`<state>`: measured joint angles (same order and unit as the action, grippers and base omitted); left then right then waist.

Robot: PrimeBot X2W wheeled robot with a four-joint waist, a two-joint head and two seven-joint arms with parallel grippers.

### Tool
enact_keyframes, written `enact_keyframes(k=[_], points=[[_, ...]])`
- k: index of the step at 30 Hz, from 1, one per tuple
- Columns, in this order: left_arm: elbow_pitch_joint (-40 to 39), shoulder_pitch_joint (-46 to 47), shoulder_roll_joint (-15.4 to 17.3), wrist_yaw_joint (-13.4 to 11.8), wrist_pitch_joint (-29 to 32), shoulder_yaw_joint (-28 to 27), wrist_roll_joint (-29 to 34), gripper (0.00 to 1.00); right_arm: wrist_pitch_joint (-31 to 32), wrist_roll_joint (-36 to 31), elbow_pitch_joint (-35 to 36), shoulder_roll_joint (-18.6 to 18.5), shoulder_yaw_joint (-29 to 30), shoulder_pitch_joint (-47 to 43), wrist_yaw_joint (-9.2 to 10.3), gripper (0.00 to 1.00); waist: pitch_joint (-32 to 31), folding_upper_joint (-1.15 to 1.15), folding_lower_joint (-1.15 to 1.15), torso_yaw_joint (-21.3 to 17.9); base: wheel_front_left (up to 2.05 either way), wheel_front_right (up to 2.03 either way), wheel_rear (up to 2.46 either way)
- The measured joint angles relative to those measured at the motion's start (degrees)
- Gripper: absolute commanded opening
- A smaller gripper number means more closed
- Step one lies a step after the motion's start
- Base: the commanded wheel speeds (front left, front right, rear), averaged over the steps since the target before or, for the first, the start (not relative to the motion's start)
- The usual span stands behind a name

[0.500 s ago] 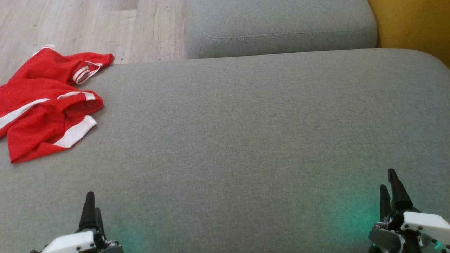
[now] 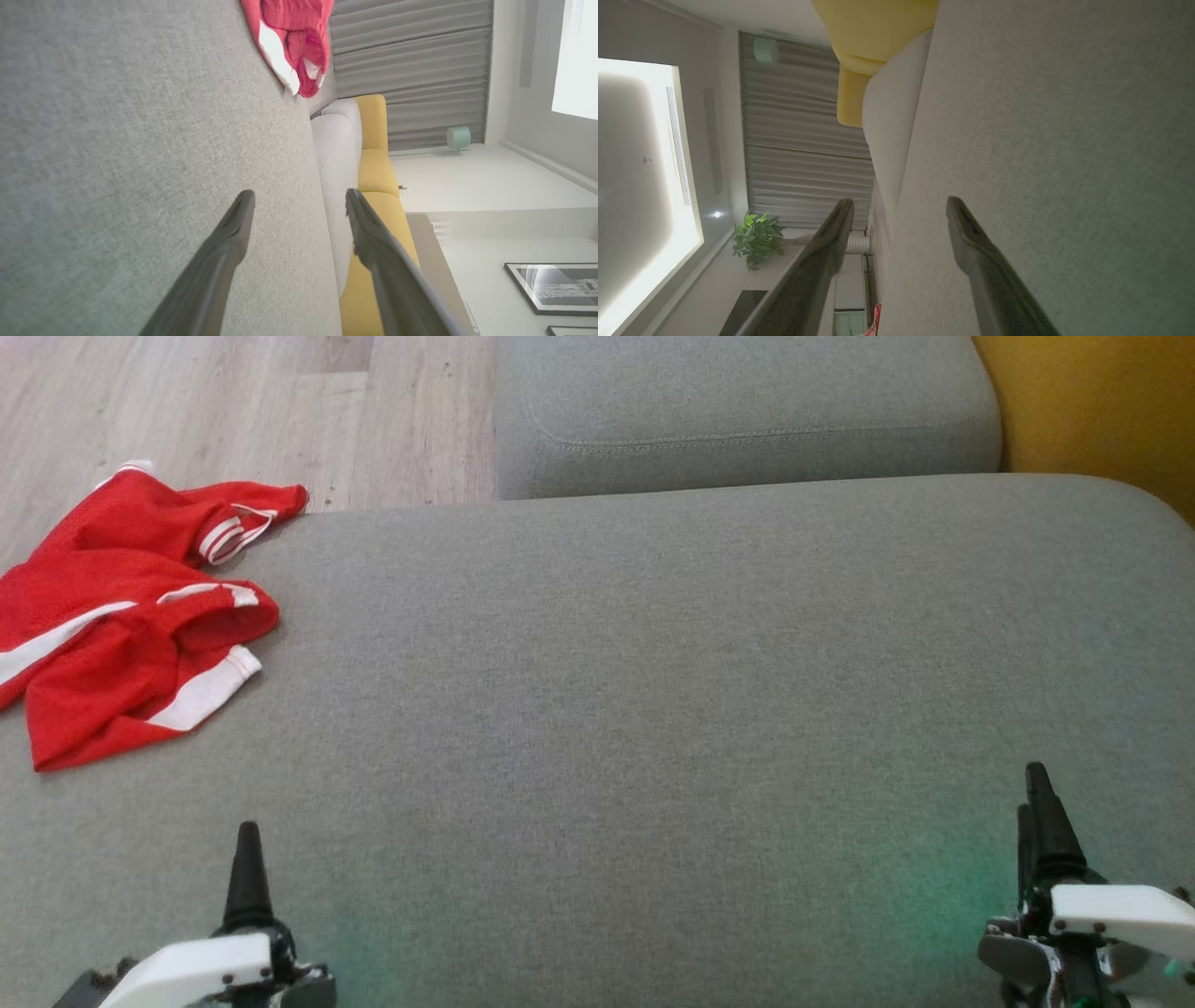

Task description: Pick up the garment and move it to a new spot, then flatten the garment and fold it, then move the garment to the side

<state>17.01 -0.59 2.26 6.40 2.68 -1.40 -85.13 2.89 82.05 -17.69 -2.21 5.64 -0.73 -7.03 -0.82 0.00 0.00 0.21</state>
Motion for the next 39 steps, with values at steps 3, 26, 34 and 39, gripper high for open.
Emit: enact_keyframes(k=[3,26,34,39], points=[[-0.9,0.0,0.0,-0.4,-0.3,0.8,2.8,1.0,-0.4,-2.8,1.0,0.0,-0.5,0.0,0.0,1.0,-0.1,0.0,0.0,0.0,0.0,0.0,0.0],[-3.5,-1.3,0.2,-0.9,-4.2,4.9,25.1,1.0,-4.1,-23.5,4.3,0.0,-4.5,-1.4,0.0,1.0,-1.0,0.0,0.0,0.4,0.0,0.0,0.0],[-3.5,-2.7,0.3,-1.4,-5.3,5.4,31.0,1.0,-5.5,-29.7,4.3,0.0,-5.5,-1.4,0.0,1.0,-1.4,0.0,0.0,0.6,0.0,0.0,0.0],[-3.5,-3.4,0.3,-1.4,-6.4,6.2,35.2,1.0,-6.5,-34.2,4.3,0.0,-6.6,-1.8,0.0,1.0,-1.9,0.0,0.0,0.6,0.0,0.0,0.0]])
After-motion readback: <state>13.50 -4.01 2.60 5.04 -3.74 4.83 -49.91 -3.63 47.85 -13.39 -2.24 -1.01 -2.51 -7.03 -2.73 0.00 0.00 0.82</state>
